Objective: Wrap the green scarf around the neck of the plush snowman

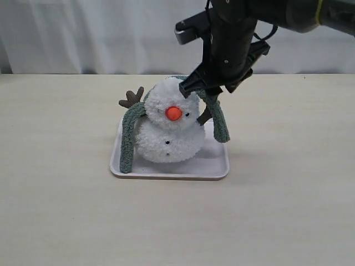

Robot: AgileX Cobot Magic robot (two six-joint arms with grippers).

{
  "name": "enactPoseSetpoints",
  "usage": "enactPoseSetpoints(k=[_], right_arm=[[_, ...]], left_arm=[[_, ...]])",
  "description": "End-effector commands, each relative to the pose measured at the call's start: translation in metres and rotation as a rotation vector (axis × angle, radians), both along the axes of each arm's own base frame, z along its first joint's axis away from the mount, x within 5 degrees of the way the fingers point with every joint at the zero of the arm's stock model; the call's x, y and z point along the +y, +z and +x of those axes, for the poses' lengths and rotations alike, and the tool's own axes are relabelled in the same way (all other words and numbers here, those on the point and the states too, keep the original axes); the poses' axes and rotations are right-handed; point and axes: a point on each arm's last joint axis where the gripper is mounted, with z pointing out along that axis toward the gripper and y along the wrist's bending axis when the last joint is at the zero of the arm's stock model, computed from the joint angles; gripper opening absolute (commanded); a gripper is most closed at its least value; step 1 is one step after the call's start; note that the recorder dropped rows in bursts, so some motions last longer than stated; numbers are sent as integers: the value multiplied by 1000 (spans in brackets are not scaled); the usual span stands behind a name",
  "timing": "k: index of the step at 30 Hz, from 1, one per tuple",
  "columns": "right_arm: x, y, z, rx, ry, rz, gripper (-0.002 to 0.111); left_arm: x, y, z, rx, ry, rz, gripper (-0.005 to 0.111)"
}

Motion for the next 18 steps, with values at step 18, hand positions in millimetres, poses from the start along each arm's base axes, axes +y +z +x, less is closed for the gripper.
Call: enactPoseSetpoints(k=[18], right_arm=[[-14,-74,-3,-183,133,64,43]], left_arm=[[0,0,0,-8,-3,-9,0]])
